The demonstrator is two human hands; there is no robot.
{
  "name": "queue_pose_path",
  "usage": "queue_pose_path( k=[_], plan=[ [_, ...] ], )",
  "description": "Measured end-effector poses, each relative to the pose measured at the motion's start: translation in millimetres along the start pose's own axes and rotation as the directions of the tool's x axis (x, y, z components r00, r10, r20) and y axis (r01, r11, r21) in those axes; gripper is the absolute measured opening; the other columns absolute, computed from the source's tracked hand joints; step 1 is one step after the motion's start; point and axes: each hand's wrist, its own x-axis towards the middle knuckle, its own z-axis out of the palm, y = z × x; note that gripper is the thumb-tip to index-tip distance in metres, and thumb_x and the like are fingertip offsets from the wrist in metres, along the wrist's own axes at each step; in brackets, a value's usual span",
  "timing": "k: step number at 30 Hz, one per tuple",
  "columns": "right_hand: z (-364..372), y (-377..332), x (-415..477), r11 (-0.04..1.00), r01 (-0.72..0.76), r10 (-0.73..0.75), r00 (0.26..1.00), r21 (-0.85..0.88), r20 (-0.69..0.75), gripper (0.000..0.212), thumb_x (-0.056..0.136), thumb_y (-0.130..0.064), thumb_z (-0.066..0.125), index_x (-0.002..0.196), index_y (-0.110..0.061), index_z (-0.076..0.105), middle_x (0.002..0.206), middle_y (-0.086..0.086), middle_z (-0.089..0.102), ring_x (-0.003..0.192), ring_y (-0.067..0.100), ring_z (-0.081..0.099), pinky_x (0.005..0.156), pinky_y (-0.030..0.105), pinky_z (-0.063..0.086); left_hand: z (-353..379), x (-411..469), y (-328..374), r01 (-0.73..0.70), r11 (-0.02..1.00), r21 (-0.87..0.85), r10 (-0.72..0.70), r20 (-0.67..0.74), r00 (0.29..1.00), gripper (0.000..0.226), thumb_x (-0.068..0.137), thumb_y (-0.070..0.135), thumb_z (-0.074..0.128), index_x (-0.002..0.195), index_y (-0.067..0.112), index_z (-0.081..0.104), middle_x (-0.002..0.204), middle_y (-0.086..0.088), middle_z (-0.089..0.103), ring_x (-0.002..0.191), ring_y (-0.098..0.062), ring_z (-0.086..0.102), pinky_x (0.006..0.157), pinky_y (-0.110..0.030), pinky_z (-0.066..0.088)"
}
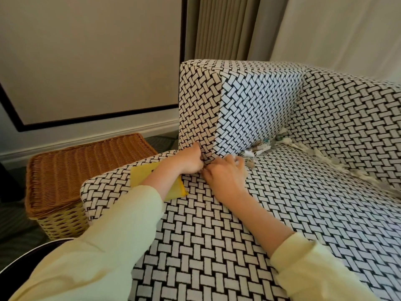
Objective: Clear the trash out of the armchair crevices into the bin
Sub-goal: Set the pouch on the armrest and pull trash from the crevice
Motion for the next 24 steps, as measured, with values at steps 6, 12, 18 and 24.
queue_pose_path(
  k=[6, 12, 18, 24],
  plan=[
    [2.9, -2.1, 7.3, 0.923, -0.348, 0.348, 0.937, 0.165, 0.031, 0.054, 0.083, -0.05, 0.053, 0.123, -0.013, 0.05, 0.133, 0.01, 0.039, 0.126, 0.03, 0.033, 0.103, 0.048, 0.026, 12.3, -13.0, -4.8, -0.115, 0.991, 0.073, 0.114, 0.023, 0.993, 0.028, 0.087, 0.006, 0.046, 0.113, 0.012, 0.037, 0.102, -0.008, 0.053, 0.087, -0.021, 0.05, 0.069, -0.031, 0.039],
    [1.3, 5.5, 16.1, 0.851, -0.484, 0.441, 0.87, 0.204, 0.221, 0.101, 0.072, -0.074, 0.044, 0.14, -0.002, 0.023, 0.148, 0.014, 0.028, 0.137, 0.032, 0.021, 0.107, 0.051, 0.021, 16.4, -14.1, -7.3, -0.116, 0.991, 0.065, 0.115, 0.022, 0.993, 0.022, 0.088, 0.004, 0.041, 0.1, 0.019, 0.03, 0.093, -0.004, 0.049, 0.082, -0.02, 0.047, 0.064, -0.031, 0.035],
    [2.5, 5.4, 20.8, 0.864, -0.475, 0.439, 0.873, 0.166, 0.213, 0.085, 0.082, -0.059, 0.047, 0.139, 0.0, 0.024, 0.146, 0.016, 0.031, 0.136, 0.032, 0.022, 0.107, 0.05, 0.023, 15.7, -19.9, -1.5, -0.103, 0.982, 0.161, 0.102, 0.015, 0.995, 0.037, 0.088, 0.004, 0.04, 0.123, 0.012, 0.03, 0.099, -0.005, 0.047, 0.093, -0.023, 0.045, 0.084, -0.036, 0.037],
    [8.0, 9.0, 27.7, 0.87, -0.461, 0.429, 0.883, 0.176, 0.191, 0.066, 0.086, -0.042, 0.056, 0.132, -0.001, 0.034, 0.136, 0.016, 0.042, 0.129, 0.034, 0.034, 0.098, 0.045, 0.038, 17.9, -25.5, -1.2, -0.077, 0.99, 0.118, 0.079, -0.017, 0.997, 0.04, 0.09, 0.005, 0.041, 0.127, 0.011, 0.029, 0.121, -0.01, 0.052, 0.109, -0.027, 0.047, 0.095, -0.034, 0.032]
  ],
)
